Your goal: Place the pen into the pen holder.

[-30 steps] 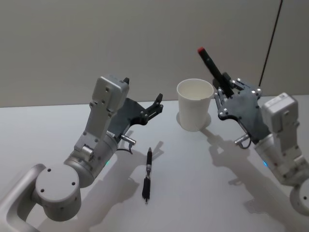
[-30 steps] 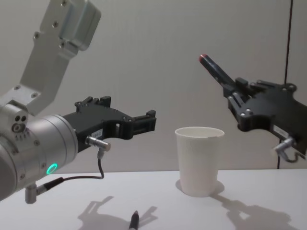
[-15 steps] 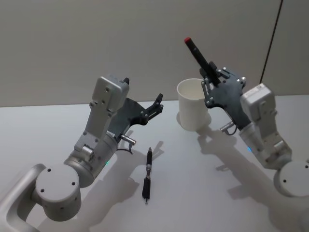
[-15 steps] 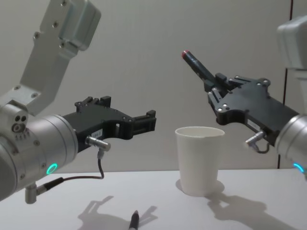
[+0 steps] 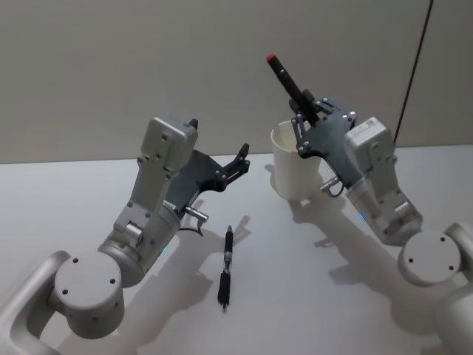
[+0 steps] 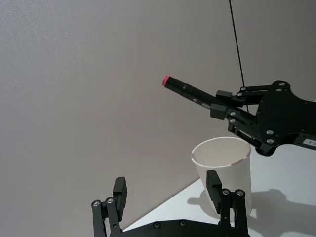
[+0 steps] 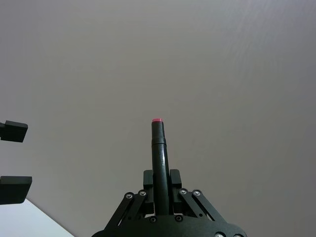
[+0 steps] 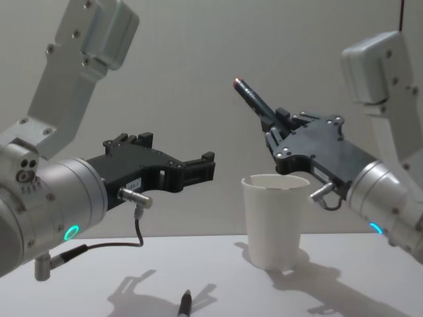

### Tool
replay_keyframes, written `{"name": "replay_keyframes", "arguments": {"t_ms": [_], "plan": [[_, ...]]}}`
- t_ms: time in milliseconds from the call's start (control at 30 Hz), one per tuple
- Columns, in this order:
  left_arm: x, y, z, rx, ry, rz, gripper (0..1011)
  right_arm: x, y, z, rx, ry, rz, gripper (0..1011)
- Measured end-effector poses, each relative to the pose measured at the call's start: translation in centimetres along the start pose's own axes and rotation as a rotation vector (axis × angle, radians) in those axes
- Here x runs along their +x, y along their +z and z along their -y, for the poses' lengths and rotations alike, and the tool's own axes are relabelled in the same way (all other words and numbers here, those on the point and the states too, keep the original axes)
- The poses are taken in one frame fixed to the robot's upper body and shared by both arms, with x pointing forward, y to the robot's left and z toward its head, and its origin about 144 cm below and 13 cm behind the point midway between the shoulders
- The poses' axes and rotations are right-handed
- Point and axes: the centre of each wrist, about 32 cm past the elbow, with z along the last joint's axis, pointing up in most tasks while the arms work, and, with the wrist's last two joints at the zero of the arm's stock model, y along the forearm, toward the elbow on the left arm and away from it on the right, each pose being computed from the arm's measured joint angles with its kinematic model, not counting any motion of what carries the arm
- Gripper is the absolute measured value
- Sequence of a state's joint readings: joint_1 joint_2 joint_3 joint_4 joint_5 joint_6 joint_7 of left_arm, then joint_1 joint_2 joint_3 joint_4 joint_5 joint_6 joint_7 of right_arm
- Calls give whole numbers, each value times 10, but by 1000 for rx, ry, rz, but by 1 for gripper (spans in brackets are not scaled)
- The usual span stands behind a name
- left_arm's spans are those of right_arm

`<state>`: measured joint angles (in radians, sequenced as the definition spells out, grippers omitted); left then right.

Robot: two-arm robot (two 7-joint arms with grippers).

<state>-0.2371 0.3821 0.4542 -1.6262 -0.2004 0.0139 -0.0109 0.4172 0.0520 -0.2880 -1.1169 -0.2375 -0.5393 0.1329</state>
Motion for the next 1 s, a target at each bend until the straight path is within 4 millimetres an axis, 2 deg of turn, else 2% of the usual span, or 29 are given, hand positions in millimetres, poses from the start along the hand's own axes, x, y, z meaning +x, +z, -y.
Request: {"name": "replay_keyframes", "arguments": {"t_ms": [467, 1000], "plan": [[0, 0, 0, 0, 0, 0, 1001, -6, -15, -21, 8, 19, 20, 187], [0, 0, 0, 0, 0, 0, 1001, -8, -30, -31, 30, 52, 49, 187]]}}
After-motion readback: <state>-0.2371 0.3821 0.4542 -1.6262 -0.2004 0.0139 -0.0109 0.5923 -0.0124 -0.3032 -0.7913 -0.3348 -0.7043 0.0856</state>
